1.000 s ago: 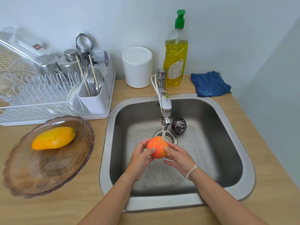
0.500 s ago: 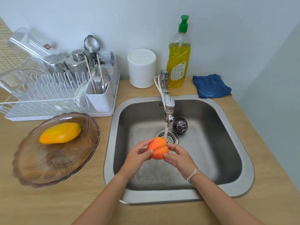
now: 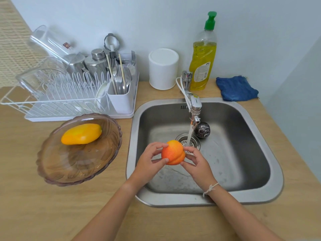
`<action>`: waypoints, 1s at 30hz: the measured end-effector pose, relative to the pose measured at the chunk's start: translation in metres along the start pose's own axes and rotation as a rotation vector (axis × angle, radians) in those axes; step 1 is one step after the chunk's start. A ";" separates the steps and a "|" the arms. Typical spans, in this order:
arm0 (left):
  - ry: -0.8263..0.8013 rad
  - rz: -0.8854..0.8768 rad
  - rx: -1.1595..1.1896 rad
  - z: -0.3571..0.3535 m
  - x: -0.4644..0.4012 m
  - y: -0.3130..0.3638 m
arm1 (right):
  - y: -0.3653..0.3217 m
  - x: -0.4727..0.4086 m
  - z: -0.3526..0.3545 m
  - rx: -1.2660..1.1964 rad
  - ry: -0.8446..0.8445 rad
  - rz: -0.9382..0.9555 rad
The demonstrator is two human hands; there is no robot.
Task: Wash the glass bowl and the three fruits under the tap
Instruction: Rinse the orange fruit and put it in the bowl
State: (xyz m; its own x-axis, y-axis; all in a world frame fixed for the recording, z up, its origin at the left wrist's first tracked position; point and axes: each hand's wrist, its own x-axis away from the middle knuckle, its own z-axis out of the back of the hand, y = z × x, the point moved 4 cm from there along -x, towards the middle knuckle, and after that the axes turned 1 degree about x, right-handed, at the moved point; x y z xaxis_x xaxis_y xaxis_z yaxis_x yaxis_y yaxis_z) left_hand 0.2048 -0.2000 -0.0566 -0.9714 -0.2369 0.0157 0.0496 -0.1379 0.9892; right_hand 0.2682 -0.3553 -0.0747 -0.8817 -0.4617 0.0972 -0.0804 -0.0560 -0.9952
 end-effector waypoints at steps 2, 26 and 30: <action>-0.008 0.002 -0.012 0.000 0.001 0.001 | -0.001 0.000 0.000 0.022 -0.001 0.000; 0.372 -0.103 0.018 0.124 0.017 0.064 | -0.089 -0.033 -0.109 0.042 -0.115 0.168; 0.532 -0.033 0.001 0.168 0.046 0.059 | -0.096 -0.044 -0.163 0.154 -0.212 0.179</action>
State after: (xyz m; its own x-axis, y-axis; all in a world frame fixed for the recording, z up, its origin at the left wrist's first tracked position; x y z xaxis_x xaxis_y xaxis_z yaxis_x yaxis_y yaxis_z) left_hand 0.1243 -0.0573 0.0273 -0.7201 -0.6878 -0.0911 0.0209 -0.1527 0.9881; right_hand 0.2389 -0.1858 0.0144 -0.7577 -0.6495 -0.0632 0.1531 -0.0828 -0.9847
